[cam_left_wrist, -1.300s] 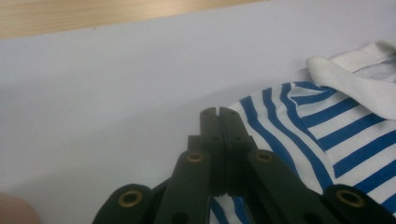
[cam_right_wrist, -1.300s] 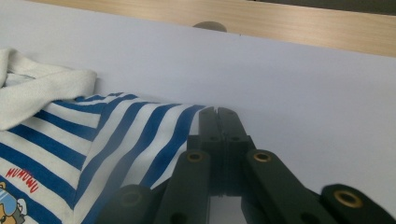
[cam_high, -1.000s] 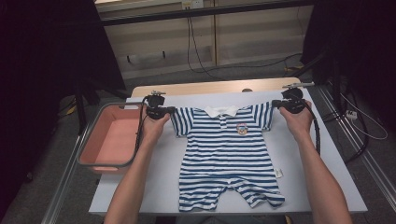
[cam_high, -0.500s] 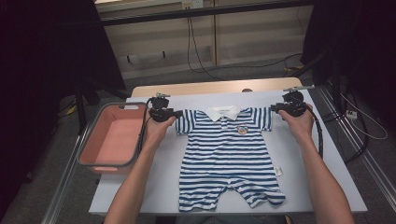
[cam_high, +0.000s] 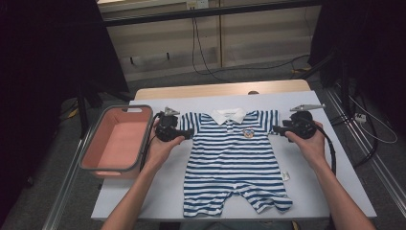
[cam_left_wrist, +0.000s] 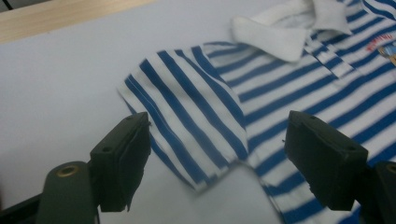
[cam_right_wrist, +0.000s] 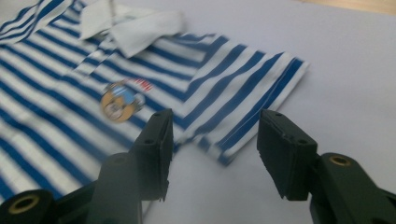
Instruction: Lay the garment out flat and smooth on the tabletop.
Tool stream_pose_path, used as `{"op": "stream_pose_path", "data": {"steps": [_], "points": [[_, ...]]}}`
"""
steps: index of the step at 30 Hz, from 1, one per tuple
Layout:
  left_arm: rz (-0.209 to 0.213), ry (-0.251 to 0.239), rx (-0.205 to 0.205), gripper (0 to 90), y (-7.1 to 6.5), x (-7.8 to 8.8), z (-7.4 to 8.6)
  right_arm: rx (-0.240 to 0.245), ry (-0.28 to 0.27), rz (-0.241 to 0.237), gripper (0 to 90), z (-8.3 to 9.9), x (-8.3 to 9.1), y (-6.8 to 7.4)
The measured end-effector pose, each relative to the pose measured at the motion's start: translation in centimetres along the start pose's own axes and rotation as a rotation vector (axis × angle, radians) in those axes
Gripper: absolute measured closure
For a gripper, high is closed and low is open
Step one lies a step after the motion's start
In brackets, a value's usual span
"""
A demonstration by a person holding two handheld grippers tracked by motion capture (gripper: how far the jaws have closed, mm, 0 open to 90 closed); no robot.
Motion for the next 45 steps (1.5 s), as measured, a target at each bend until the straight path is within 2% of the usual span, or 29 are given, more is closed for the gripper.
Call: {"op": "stream_pose_path", "data": {"steps": [1,6,11,15,18,20,22,24,25,26,28,33,40,41,43,45], "points": [[0.003,0.009,-0.018,22.9,-0.2,0.3,0.4,0.007,0.006,-0.011,46.6,0.4,0.4,0.5],[0.029,0.029,-0.046,22.1,-1.7,1.9,2.7,0.029,0.021,-0.063,53.2,2.3,2.7,2.9],[0.054,0.05,-0.095,20.5,-3.1,3.6,4.6,0.043,0.058,-0.104,53.7,4.9,4.9,5.1],[0.057,0.056,-0.118,19.4,-3.7,5.1,5.7,0.055,0.091,-0.12,53.1,7.1,6.3,6.2],[0.064,0.042,-0.11,19.4,-4.1,5.9,6.5,0.05,0.104,-0.133,54.4,8.3,6.7,6.5],[0.067,0.034,-0.115,19.4,-4.3,6.1,7.0,0.077,0.107,-0.126,56.4,8.6,6.7,6.8],[0.072,0.045,-0.116,19.4,-4.3,6.1,7.6,0.089,0.108,-0.13,68.9,8.6,6.6,7.1],[0.069,0.056,-0.117,19.4,-4.3,5.9,8.1,0.128,0.108,-0.11,80.0,8.6,6.6,7.3],[0.071,0.06,-0.109,19.3,-4.3,5.8,8.2,0.124,0.115,-0.138,87.9,8.7,6.6,7.6],[0.071,0.064,-0.111,19.3,-4.3,5.8,8.2,0.129,0.114,-0.142,89.6,8.7,6.5,7.7],[0.068,0.061,-0.112,19.3,-4.2,5.7,8.2,0.152,0.113,-0.141,90.0,8.5,6.4,7.8],[0.06,0.054,-0.112,19.3,-4.1,5.9,8.3,0.143,0.09,-0.107,90.0,7.9,6.0,7.0],[0.058,0.062,-0.109,19.3,-4.0,5.8,8.6,0.158,0.062,-0.055,90.0,7.3,5.6,5.8],[0.058,0.062,-0.111,19.3,-4.0,5.8,8.6,0.149,0.06,-0.057,87.0,7.3,5.6,5.8],[0.061,0.063,-0.111,19.4,-4.2,5.9,8.6,0.139,0.061,-0.075,72.4,7.4,5.8,6.0],[0.069,0.058,-0.113,19.4,-4.5,6.2,8.6,0.137,0.052,-0.089,67.8,7.4,6.4,6.5]]}}
Point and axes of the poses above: each handheld gripper's, and its own axes: x roughly backward along the jaws, z roughly out of its underside, y roughly to its left, the point moved 7 cm from there along -x, roughly forward along the jaws, and after that the axes turned 8 degrees about -y, right-handed, at the moved point
